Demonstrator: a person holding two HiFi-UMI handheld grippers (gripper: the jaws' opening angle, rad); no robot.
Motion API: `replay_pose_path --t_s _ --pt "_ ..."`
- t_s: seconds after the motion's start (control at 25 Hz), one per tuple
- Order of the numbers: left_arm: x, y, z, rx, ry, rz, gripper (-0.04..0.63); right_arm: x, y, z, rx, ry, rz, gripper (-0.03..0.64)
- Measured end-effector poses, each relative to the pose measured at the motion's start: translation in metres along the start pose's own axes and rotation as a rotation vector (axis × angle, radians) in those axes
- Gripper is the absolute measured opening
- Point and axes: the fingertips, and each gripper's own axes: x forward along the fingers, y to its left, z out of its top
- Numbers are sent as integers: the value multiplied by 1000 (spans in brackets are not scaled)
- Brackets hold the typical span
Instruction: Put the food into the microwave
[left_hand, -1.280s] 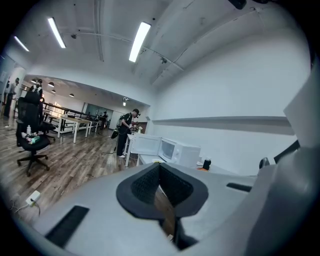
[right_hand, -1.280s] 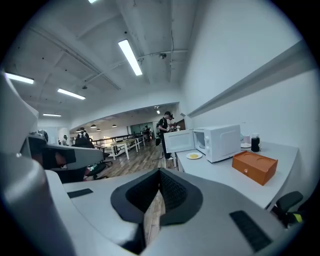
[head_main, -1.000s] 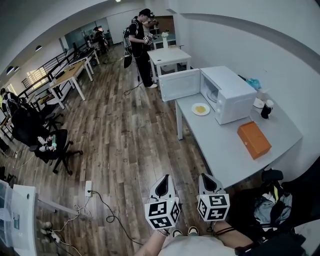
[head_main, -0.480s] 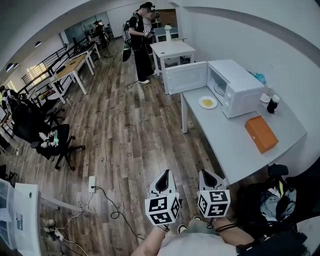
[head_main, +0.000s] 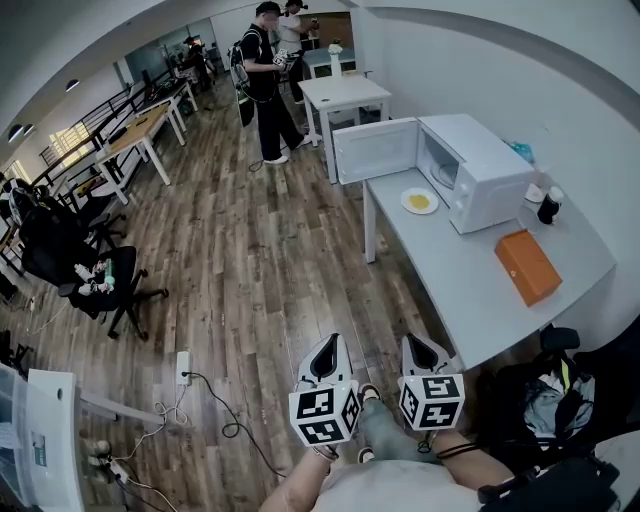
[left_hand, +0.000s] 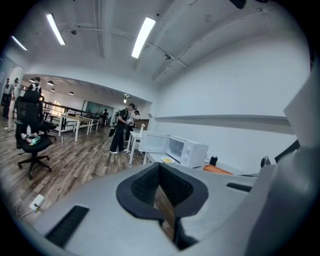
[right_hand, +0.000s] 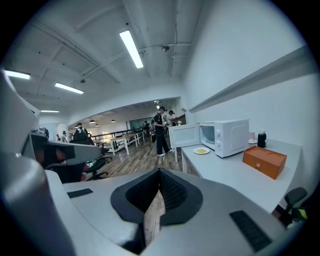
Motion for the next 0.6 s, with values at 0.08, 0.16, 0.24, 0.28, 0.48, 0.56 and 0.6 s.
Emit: replay_pose_path --t_s 0.08,0.16,0.24,0.28,0.48,0.56,0.6 --pt "10 2 -1 -1 5 -4 3 7 -4 1 -3 1 -3 15" --pt "21 3 -1 0 7 -6 3 16 -10 1 -6 3 -9 15" --pt "32 6 0 2 6 -7 3 25 -15 2 -7 7 -15 15" --pt "38 7 1 2 5 -7 3 30 -17 3 -7 8 -18 15" --pt "68 15 6 -7 7 -8 3 58 -23 14 -9 5 -14 15" --pt "81 21 7 -15 10 -5 3 72 -26 16 -12 10 -14 15" --pt "88 24 7 -20 12 -4 3 79 -28 18 -13 12 -16 15"
